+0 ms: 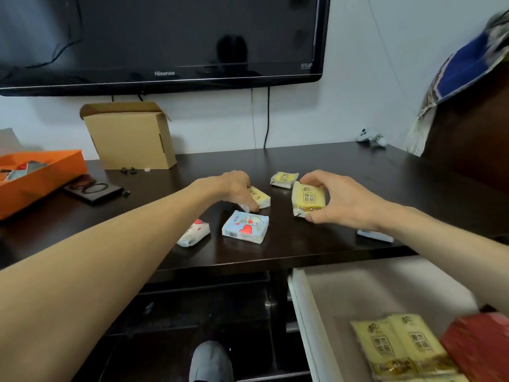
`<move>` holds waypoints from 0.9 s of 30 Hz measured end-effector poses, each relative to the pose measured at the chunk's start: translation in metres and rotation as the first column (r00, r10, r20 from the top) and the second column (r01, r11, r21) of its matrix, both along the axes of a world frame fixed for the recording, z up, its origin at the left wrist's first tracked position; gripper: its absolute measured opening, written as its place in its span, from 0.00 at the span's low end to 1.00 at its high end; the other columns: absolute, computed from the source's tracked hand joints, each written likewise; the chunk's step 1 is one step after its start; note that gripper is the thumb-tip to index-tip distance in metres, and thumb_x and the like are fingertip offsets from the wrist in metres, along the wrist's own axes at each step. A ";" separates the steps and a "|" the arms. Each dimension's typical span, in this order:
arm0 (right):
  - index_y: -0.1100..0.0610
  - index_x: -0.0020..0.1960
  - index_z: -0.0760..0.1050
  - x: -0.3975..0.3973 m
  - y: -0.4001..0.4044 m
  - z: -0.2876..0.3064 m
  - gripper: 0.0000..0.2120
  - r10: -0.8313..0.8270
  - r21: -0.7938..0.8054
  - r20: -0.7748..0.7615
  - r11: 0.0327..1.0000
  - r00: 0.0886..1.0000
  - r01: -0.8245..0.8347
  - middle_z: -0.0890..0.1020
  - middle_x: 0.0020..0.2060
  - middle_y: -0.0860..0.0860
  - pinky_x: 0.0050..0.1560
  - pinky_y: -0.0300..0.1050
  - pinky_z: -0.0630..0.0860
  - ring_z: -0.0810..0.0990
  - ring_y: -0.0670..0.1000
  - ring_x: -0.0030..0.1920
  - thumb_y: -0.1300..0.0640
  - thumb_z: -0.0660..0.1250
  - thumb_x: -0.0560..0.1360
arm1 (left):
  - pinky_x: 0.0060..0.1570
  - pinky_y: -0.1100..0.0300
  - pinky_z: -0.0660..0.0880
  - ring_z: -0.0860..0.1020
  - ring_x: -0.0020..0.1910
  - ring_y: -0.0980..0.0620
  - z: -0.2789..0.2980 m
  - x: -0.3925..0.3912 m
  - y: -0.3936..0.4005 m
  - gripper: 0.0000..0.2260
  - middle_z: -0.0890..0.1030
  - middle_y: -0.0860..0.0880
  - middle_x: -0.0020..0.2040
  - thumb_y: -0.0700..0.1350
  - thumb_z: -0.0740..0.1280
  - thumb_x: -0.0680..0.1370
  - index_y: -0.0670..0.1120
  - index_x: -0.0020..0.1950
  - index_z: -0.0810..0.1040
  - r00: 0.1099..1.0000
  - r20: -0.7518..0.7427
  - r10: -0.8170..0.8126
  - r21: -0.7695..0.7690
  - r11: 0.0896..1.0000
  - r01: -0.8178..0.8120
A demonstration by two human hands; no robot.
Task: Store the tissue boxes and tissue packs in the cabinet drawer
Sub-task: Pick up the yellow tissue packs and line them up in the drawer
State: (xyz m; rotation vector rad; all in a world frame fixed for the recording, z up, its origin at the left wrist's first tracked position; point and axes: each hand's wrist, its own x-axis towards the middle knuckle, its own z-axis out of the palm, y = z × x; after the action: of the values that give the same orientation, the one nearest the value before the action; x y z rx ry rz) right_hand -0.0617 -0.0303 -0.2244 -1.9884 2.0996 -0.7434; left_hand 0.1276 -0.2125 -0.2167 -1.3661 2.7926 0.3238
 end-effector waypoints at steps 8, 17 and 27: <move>0.44 0.69 0.73 -0.025 0.070 -0.007 0.33 0.017 -0.096 0.131 0.995 0.991 -0.005 0.79 0.60 0.39 0.59 0.37 0.76 0.78 0.41 0.60 0.49 0.81 0.67 | 0.57 0.52 0.75 0.76 0.58 0.48 0.005 -0.012 0.047 0.30 0.77 0.47 0.63 0.49 0.78 0.68 0.47 0.68 0.72 0.957 -0.287 -0.049 0.012 0.998 0.055; 0.34 0.69 0.69 -0.058 0.158 -0.037 0.36 0.058 -0.064 0.206 0.997 0.977 -0.045 0.78 0.64 0.32 0.67 0.36 0.72 0.76 0.36 0.67 0.46 0.80 0.65 | 0.56 0.59 0.70 0.75 0.58 0.54 0.004 -0.031 0.180 0.34 0.76 0.52 0.61 0.57 0.78 0.66 0.51 0.70 0.73 0.791 -0.521 -0.320 -0.157 0.947 0.279; 0.38 0.72 0.68 -0.067 0.211 -0.076 0.38 0.020 -0.083 0.086 0.996 0.996 -0.013 0.76 0.64 0.34 0.66 0.45 0.77 0.76 0.38 0.66 0.32 0.77 0.67 | 0.56 0.55 0.74 0.63 0.58 0.56 -0.055 -0.028 0.249 0.42 0.64 0.57 0.61 0.59 0.76 0.67 0.59 0.77 0.61 0.802 -0.358 -0.479 -0.201 0.878 0.435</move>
State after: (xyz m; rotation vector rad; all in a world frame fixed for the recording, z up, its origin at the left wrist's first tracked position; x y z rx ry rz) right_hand -0.1290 0.1804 -0.3001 -1.9731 2.0327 -0.9111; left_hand 0.0993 0.0363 -0.2715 -0.6311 3.3968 0.4813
